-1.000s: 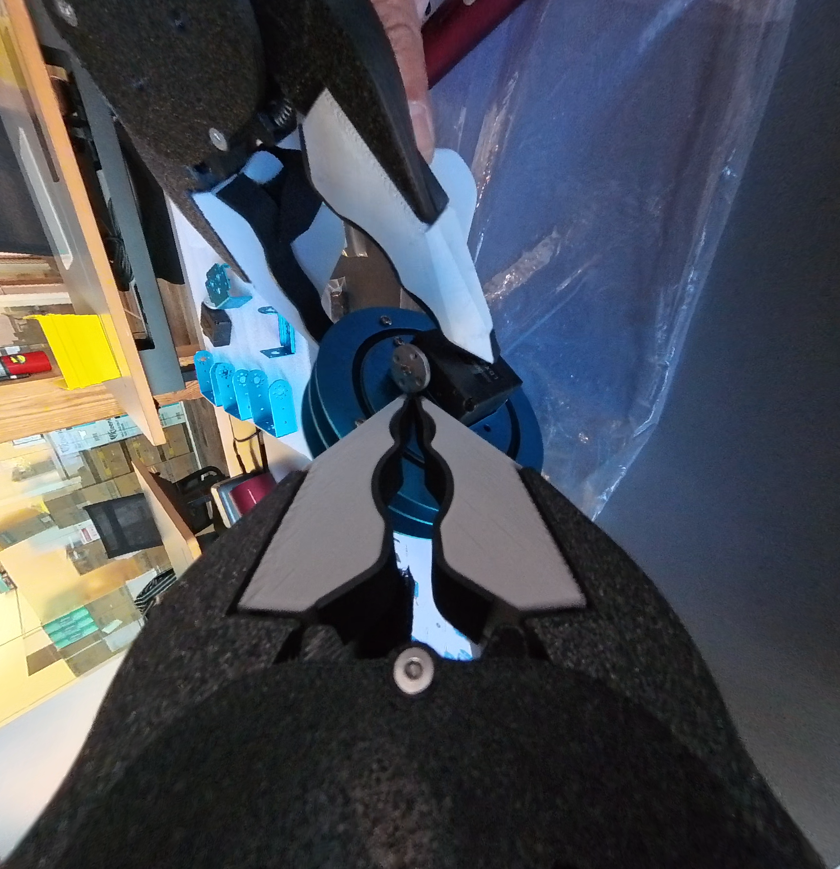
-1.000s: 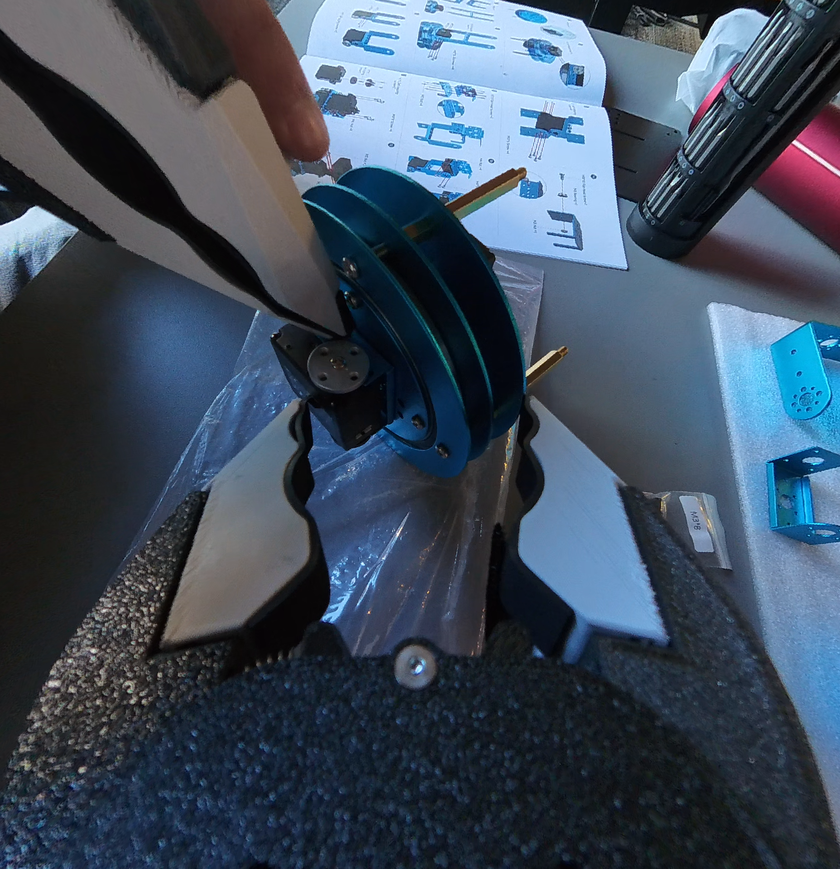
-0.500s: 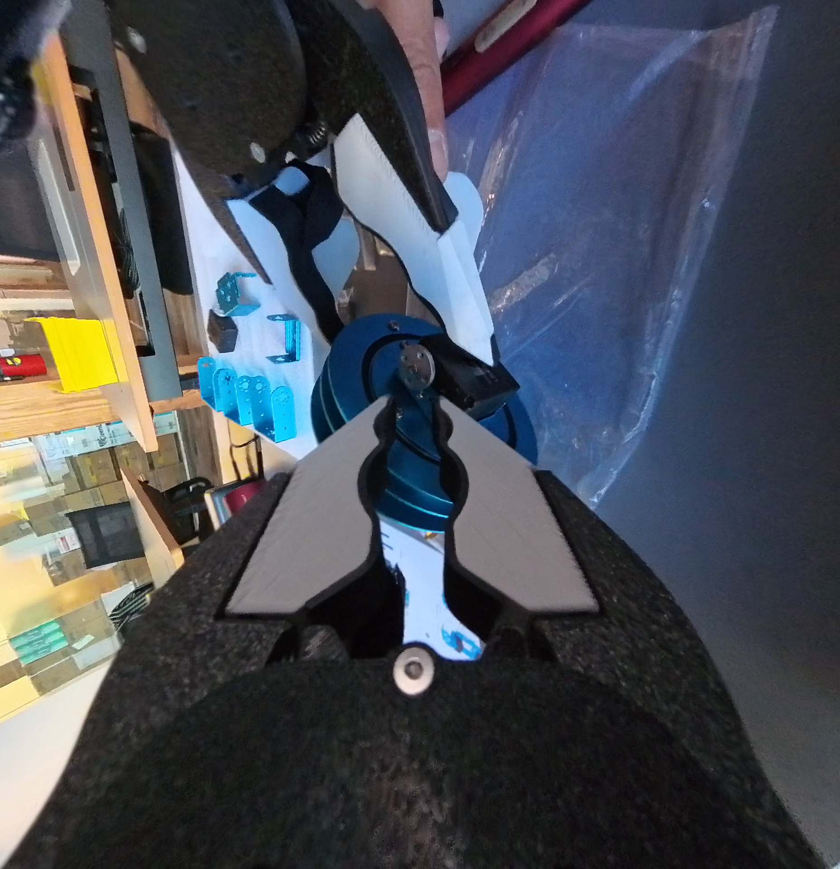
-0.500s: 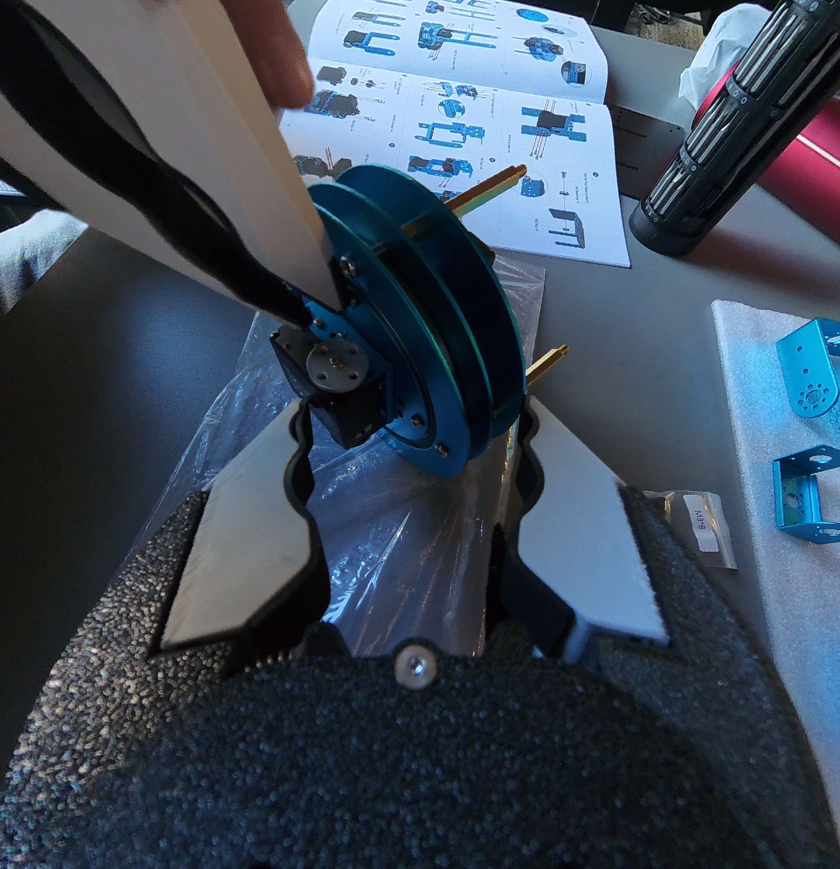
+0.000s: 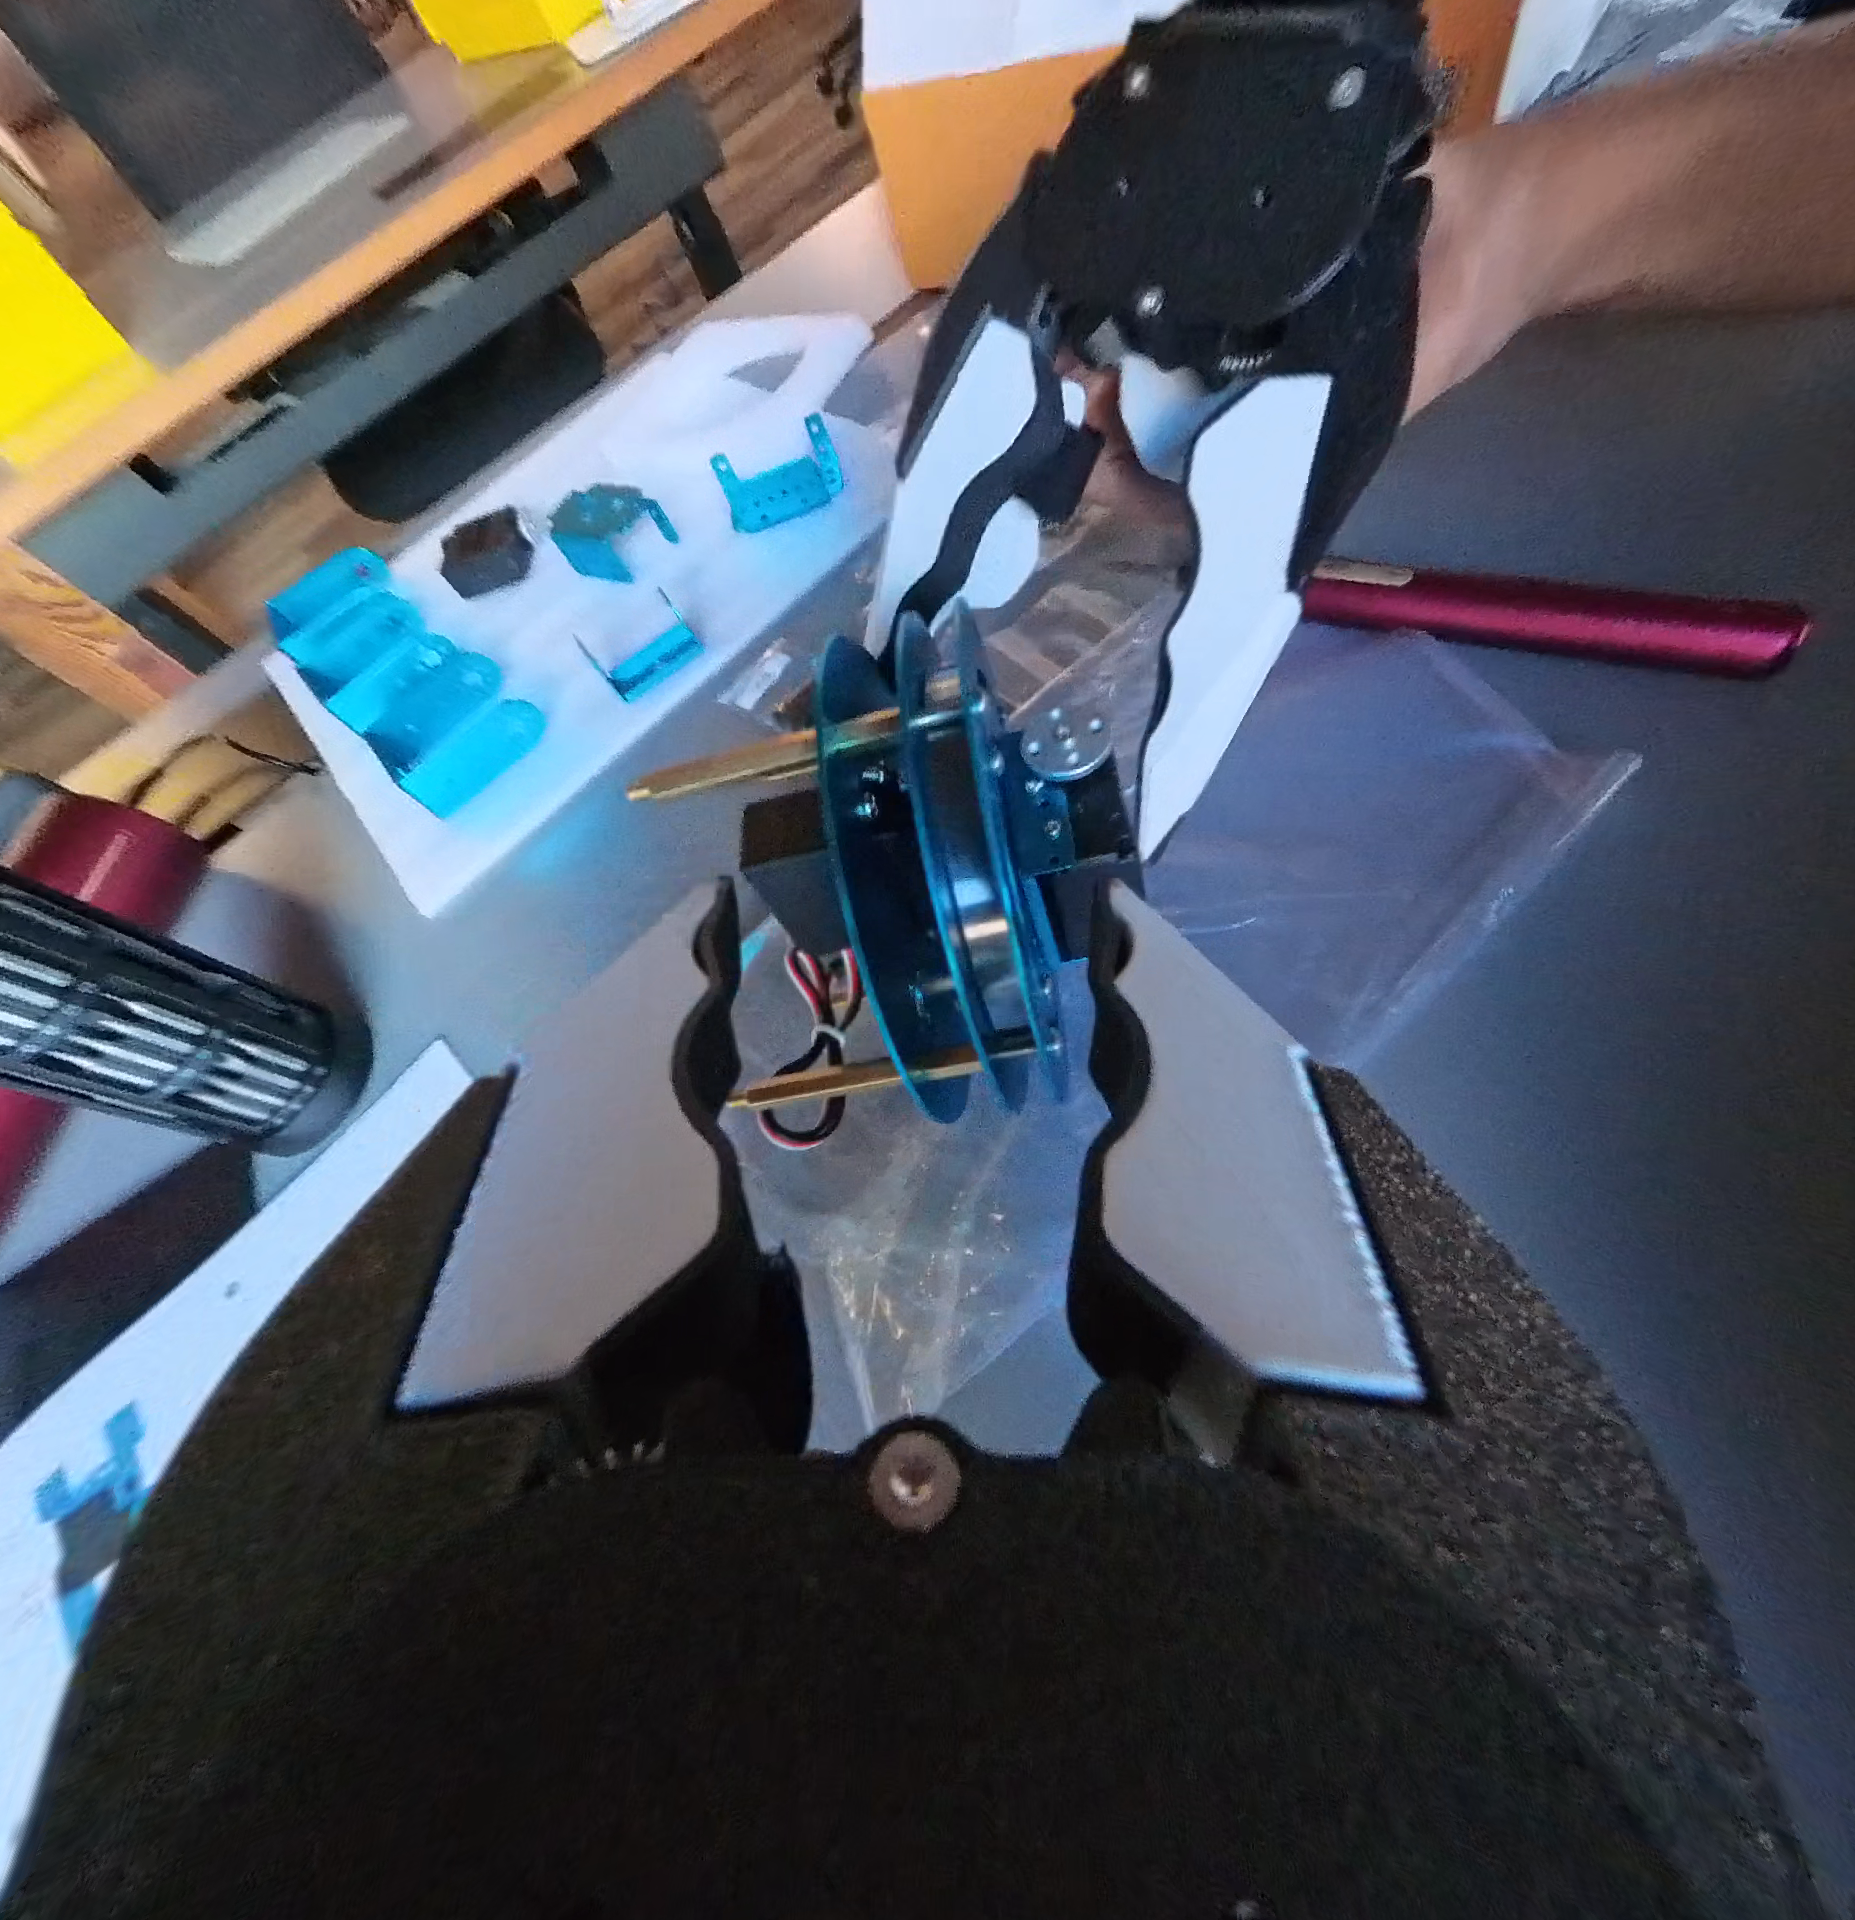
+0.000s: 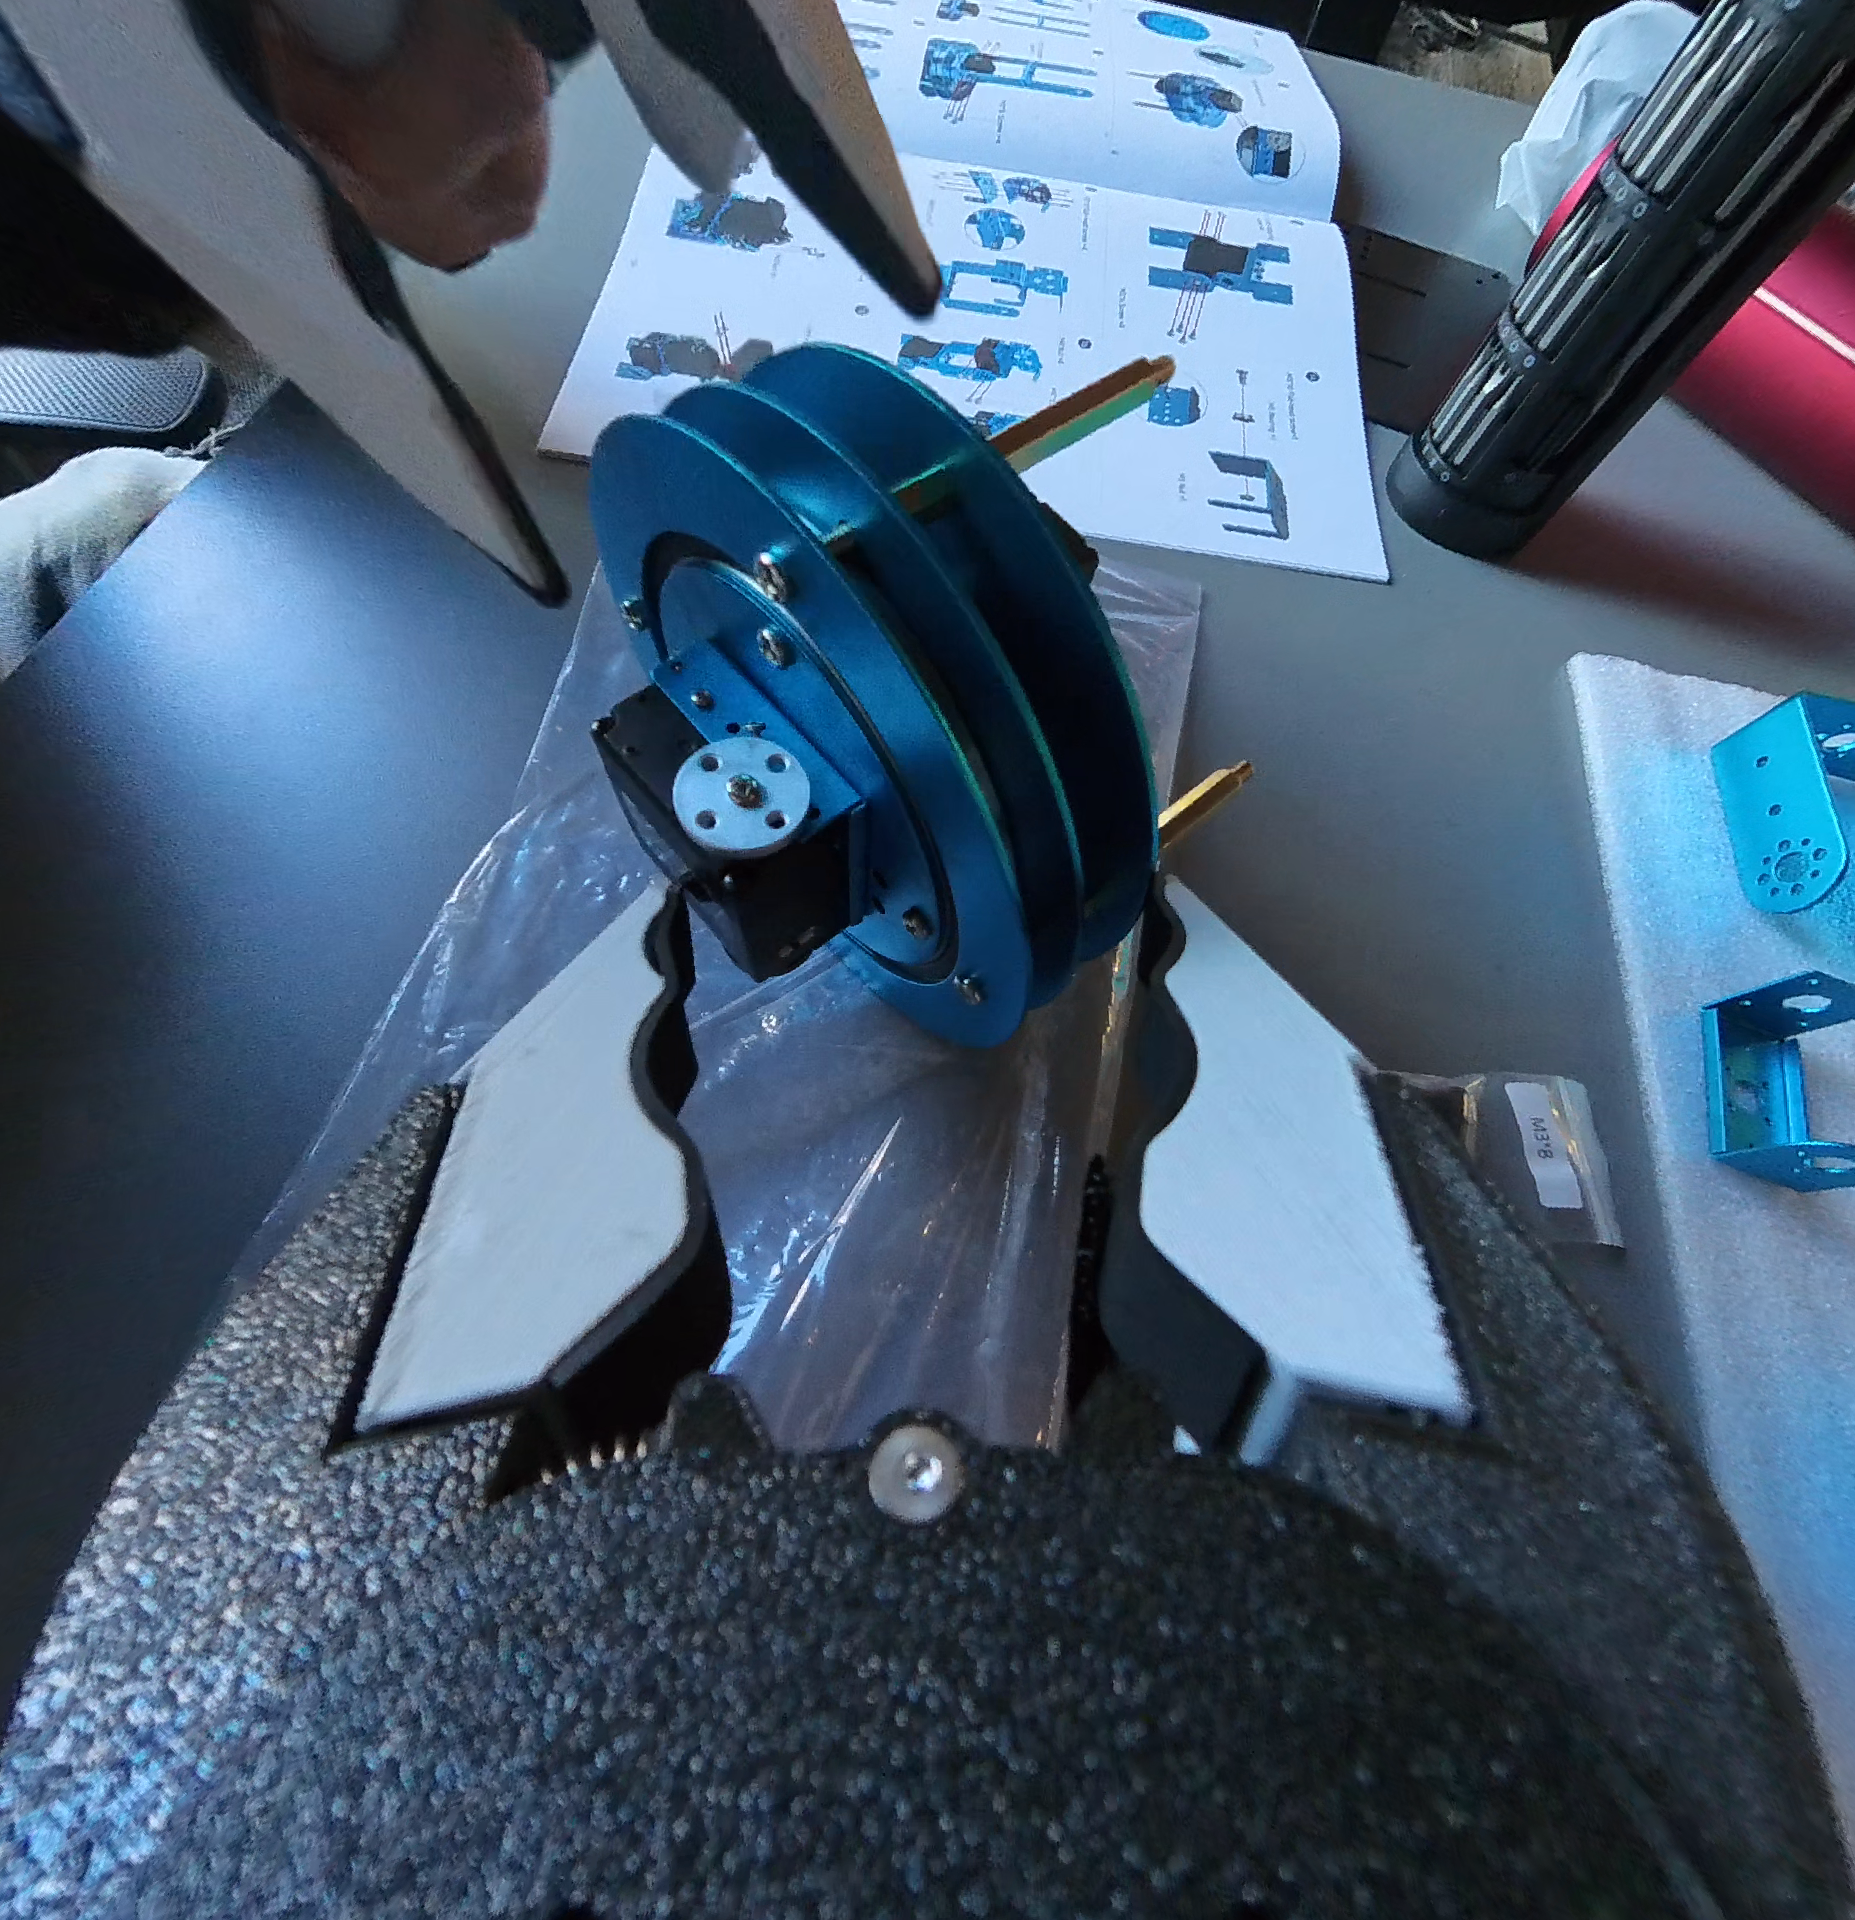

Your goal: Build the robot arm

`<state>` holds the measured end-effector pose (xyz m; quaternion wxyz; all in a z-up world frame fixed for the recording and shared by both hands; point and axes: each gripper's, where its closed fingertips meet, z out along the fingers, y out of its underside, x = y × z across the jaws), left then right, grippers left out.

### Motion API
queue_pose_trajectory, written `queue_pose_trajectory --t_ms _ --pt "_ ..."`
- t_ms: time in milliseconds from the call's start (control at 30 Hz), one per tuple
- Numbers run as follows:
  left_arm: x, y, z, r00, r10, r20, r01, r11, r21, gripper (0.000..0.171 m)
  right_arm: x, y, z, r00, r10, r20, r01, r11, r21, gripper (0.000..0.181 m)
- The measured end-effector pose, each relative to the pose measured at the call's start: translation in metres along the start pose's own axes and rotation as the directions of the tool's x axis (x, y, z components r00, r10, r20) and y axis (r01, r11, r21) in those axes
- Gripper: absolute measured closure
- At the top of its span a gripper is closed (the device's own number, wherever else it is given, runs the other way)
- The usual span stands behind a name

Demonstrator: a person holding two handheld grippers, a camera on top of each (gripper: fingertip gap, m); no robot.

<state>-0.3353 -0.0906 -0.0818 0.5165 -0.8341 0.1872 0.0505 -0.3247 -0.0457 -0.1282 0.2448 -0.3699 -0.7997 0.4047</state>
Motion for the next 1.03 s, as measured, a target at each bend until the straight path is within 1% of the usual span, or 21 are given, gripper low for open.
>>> queue_pose_trajectory --t_ms 67,233,300,367,433,467,533,567,633,733,767,867,900,933,1033 --pt "-0.003 0.007 0.008 0.999 -0.019 -0.029 0.019 1.000 -0.017 0.110 0.000 0.000 0.000 1.000 -0.002 -0.003 0.002 1.000 -0.003 0.096" --pt "0.005 0.006 0.015 0.987 -0.061 -0.151 0.064 0.998 0.018 0.135 0.000 0.000 0.000 1.000 0.000 -0.014 0.000 1.000 -0.002 0.096" --pt "0.006 0.004 0.017 0.983 -0.074 -0.166 0.080 0.996 0.029 0.136 0.001 0.000 -0.002 1.000 -0.008 -0.028 0.008 1.000 -0.001 0.096" --pt "0.006 0.001 0.019 0.981 -0.083 -0.178 0.091 0.995 0.037 0.136 0.005 -0.001 -0.007 0.997 -0.037 -0.072 0.036 0.999 -0.017 0.094" --pt "0.006 -0.002 0.021 0.978 -0.086 -0.192 0.097 0.994 0.046 0.136 0.005 -0.006 -0.022 0.991 -0.064 -0.122 0.060 0.998 -0.036 0.096" --pt "0.006 -0.003 0.022 0.975 -0.093 -0.201 0.104 0.993 0.049 0.137 0.004 -0.010 -0.033 0.986 -0.090 -0.144 0.084 0.996 -0.043 0.100" --pt "0.005 -0.004 0.023 0.972 -0.096 -0.216 0.110 0.992 0.056 0.137 -0.007 -0.020 -0.053 0.964 -0.204 -0.168 0.192 0.978 -0.084 0.109" --pt "0.005 -0.004 0.023 0.969 -0.103 -0.223 0.119 0.991 0.060 0.137 -0.015 -0.023 -0.058 0.947 -0.273 -0.168 0.254 0.959 -0.127 0.111" --pt "0.004 -0.006 0.025 0.966 -0.120 -0.229 0.139 0.988 0.070 0.138 -0.031 -0.025 -0.060 0.909 -0.388 -0.151 0.350 0.909 -0.226 0.108" --pt "0.004 -0.008 0.027 0.964 -0.130 -0.230 0.150 0.986 0.071 0.138 -0.050 -0.016 -0.042 0.870 -0.486 -0.080 0.431 0.830 -0.355 0.106" --pt "0.004 -0.008 0.027 0.965 -0.128 -0.229 0.147 0.987 0.069 0.138 -0.051 -0.009 -0.035 0.856 -0.514 -0.065 0.449 0.798 -0.402 0.104" --pt "0.005 -0.009 0.028 0.965 -0.124 -0.229 0.144 0.987 0.070 0.138 -0.038 0.006 -0.027 0.767 -0.637 -0.079 0.498 0.667 -0.554 0.102" --pt "0.005 -0.009 0.028 0.966 -0.125 -0.227 0.144 0.987 0.071 0.138 -0.035 0.007 -0.027 0.743 -0.664 -0.082 0.508 0.640 -0.577 0.103" --pt "0.006 -0.010 0.028 0.967 -0.123 -0.225 0.142 0.987 0.072 0.138 -0.036 0.006 -0.025 0.737 -0.672 -0.076 0.515 0.630 -0.580 0.105" --pt "0.007 -0.011 0.029 0.969 -0.114 -0.218 0.133 0.989 0.072 0.138 -0.041 0.000 -0.021 0.735 -0.676 -0.062 0.526 0.624 -0.577 0.110"
